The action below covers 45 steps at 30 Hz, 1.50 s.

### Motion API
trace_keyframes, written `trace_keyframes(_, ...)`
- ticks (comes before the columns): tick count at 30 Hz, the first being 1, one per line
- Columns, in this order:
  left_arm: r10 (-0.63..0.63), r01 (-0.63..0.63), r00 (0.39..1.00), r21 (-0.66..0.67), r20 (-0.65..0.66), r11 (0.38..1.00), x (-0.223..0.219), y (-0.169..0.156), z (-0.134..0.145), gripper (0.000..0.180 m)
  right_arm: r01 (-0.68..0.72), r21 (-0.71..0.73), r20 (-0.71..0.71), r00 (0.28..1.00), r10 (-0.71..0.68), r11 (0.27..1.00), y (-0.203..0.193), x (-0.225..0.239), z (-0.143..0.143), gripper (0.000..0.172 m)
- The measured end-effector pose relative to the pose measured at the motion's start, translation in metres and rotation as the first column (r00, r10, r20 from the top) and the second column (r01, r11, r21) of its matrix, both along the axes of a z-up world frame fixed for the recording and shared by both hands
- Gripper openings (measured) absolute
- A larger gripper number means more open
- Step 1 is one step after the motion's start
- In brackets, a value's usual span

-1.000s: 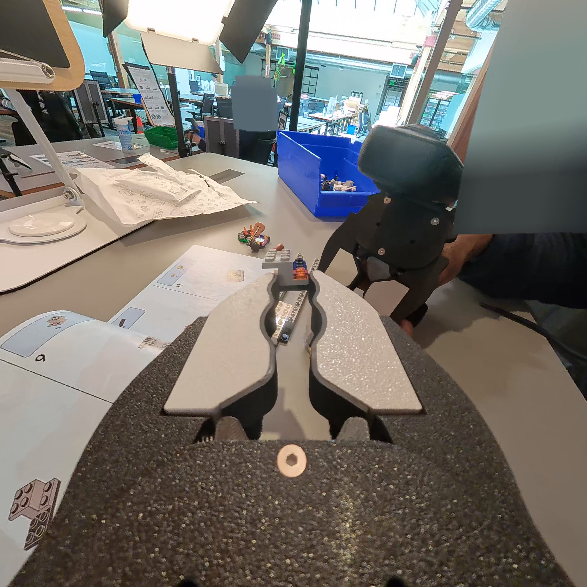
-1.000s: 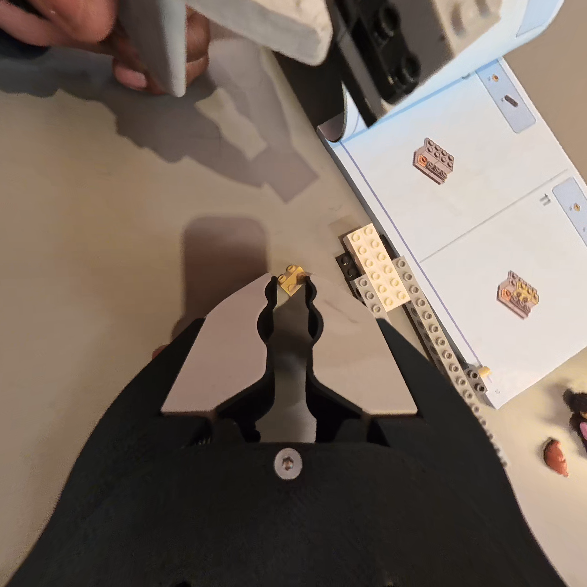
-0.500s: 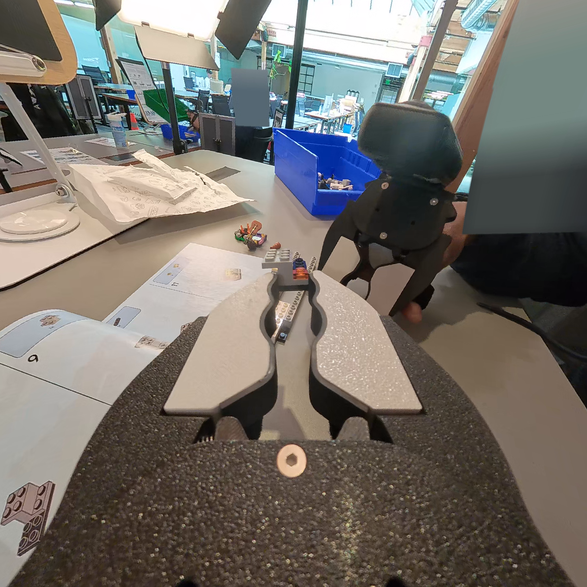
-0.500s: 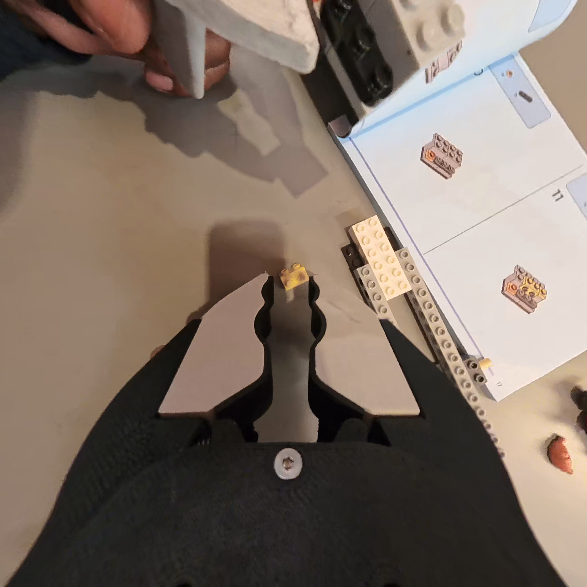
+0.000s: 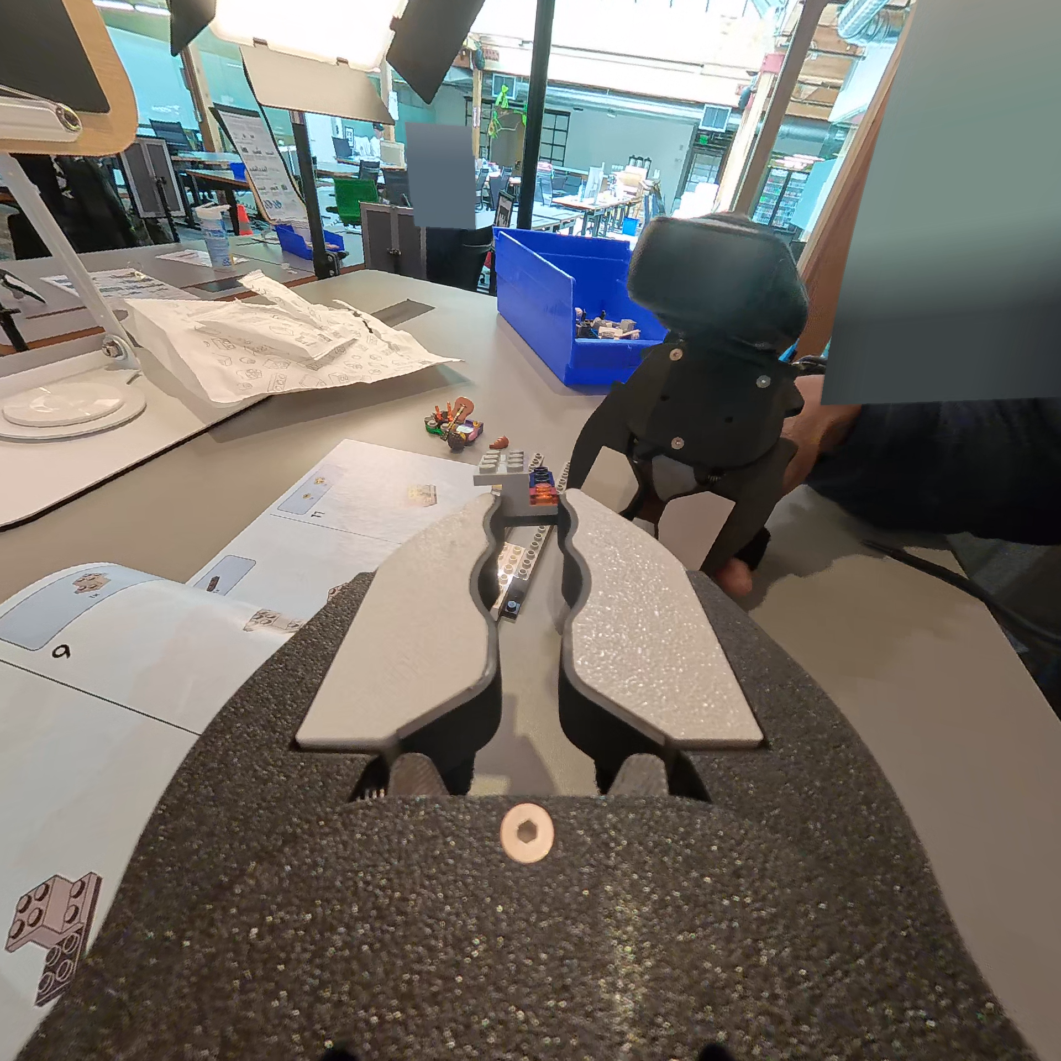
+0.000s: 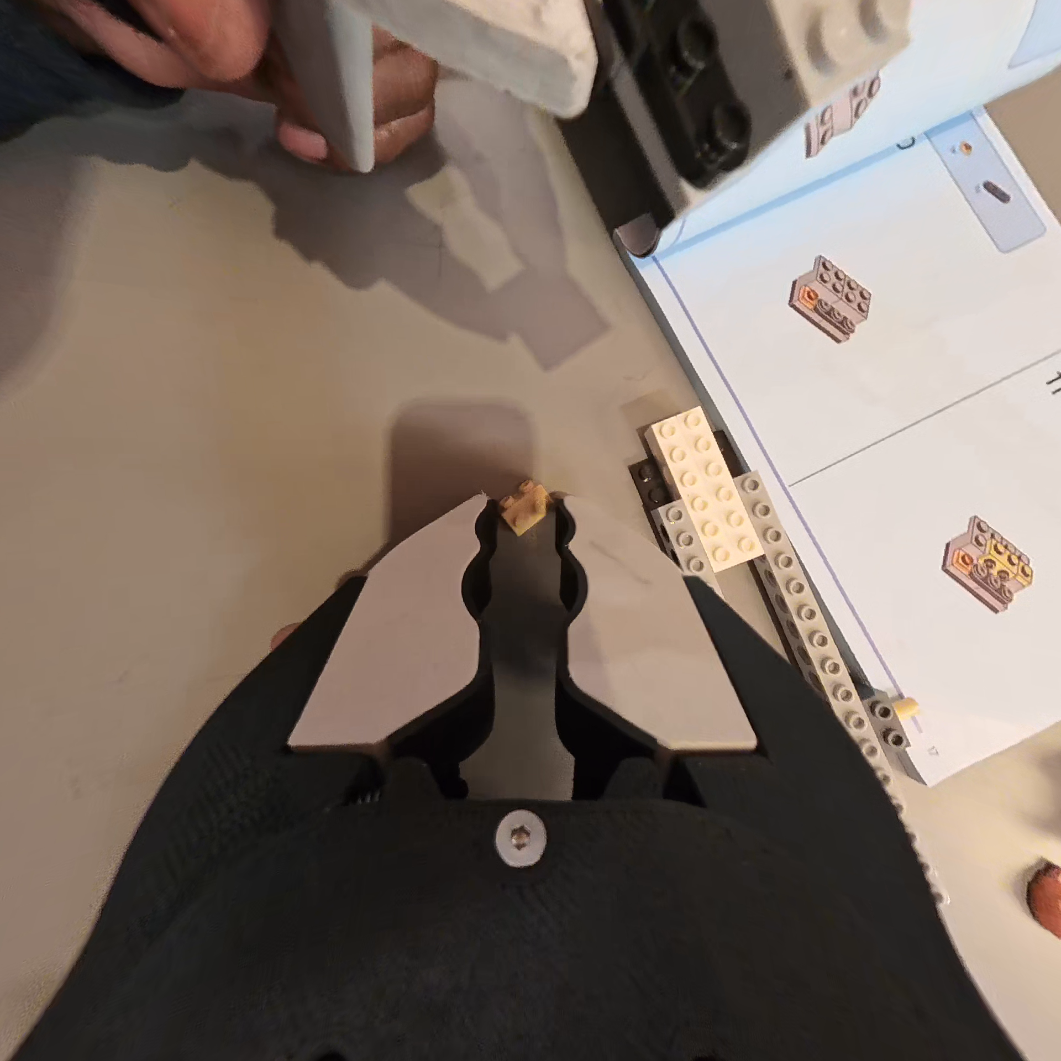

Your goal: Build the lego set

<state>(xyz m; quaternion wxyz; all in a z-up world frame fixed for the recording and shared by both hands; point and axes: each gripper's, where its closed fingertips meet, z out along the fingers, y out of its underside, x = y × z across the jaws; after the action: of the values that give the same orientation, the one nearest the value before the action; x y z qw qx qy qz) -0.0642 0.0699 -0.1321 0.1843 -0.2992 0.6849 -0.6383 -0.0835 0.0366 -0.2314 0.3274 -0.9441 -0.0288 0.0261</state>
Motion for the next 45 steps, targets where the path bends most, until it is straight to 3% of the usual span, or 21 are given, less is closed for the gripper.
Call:
trace_keyframes(7, 0.002, -0.002, 1.0, 0.0, -0.001, 1.0, 0.0, 0.001, 0.0, 0.017, -0.113, 0.011, 0.112, 0.987, 0.111, 0.994, -0.002, -0.005, 0.004, 0.019)
trace_keyframes(12, 0.002, -0.002, 1.0, 0.002, -0.001, 1.0, 0.0, 0.001, 0.0, 0.017, -0.017, -0.003, 0.048, 0.999, 0.017, 1.0, -0.003, -0.005, 0.011, 0.026)
trace_keyframes(21, 0.004, -0.004, 1.0, 0.0, -0.002, 1.0, 0.001, 0.002, 0.0, 0.017, 0.152, -0.065, 0.056, 0.987, -0.148, 0.986, -0.01, 0.009, 0.006, 0.025)
trace_keyframes(25, 0.004, -0.004, 1.0, 0.008, 0.0, 1.0, 0.001, 0.001, -0.001, 0.017, 0.14, -0.058, 0.014, 0.99, -0.139, 0.988, -0.006, 0.007, 0.0, 0.025)
trace_keyframes(33, 0.008, -0.008, 1.0, 0.011, 0.002, 1.0, 0.001, 0.002, 0.0, 0.017, 0.03, -0.004, 0.057, 0.998, -0.03, 1.0, 0.001, 0.006, 0.0, 0.014)
trace_keyframes(45, 0.013, -0.013, 1.0, 0.013, 0.005, 1.0, 0.001, 0.004, 0.0, 0.017, 0.001, 0.055, 0.094, 0.996, -0.006, 0.998, 0.006, 0.009, 0.004, 0.012)
